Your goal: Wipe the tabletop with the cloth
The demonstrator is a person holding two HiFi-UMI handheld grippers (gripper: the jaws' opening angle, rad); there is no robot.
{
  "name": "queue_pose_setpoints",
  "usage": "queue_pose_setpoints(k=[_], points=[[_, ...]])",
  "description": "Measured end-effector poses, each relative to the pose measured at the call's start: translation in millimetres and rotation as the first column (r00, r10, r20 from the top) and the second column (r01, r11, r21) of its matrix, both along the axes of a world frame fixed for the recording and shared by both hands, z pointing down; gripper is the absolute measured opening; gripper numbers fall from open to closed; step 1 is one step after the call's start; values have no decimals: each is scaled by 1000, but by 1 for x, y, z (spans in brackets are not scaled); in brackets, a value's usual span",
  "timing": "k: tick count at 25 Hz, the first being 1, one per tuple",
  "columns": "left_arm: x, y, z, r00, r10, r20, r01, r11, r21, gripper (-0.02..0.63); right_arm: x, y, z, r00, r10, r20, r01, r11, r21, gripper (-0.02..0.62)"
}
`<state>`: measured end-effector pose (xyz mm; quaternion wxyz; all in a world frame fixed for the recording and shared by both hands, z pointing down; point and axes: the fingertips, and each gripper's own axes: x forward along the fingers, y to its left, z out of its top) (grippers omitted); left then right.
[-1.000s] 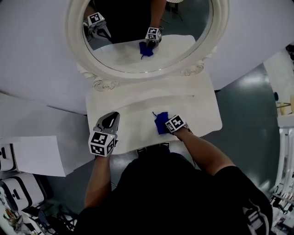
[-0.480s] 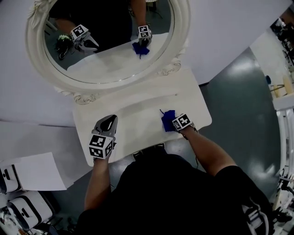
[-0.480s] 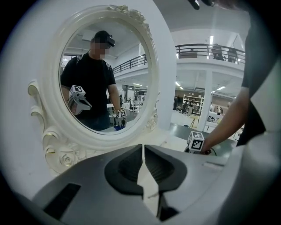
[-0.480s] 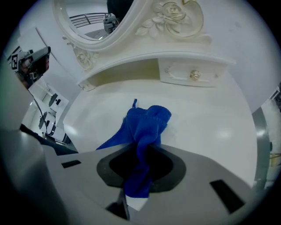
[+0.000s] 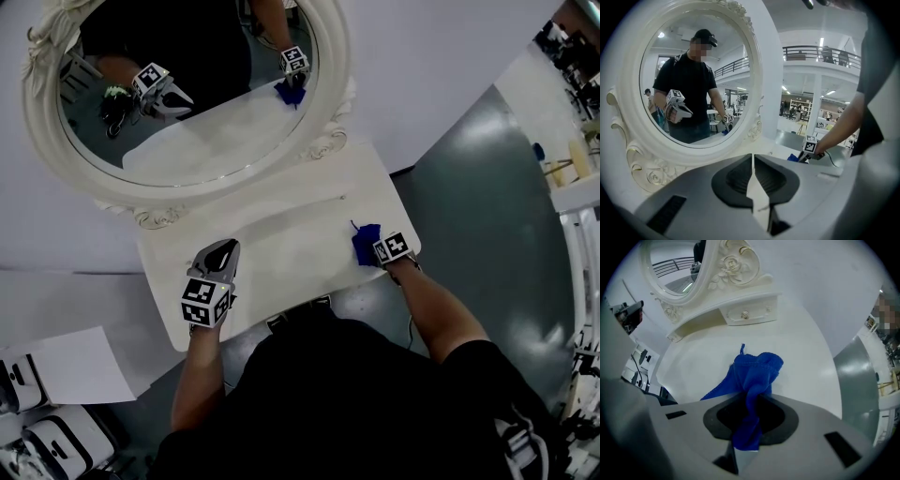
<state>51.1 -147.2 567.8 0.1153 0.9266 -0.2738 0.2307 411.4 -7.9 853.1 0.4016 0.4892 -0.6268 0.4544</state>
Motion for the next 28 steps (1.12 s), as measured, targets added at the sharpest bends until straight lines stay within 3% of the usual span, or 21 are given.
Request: queue_pose_setpoints(k=[8,18,23,28], points=[[6,0,4,1000,3,9,-3,1000,-7,21,58,26,1,995,92,-50,-93,995,-25,61],[0,4,-1,1000,-12,1,12,1000,-1,21,62,27,-4,986,140,-86,-145,988,-53,60],[-25,4,-5,998,-58,-9,58,998,3,21,24,-11,-26,994,107,-36,-108,994,-8,60],[-60,8,-6,993,-117,-15,117,993,6,21,-49,-75,-64,999,-41,24,39,995,94,60]])
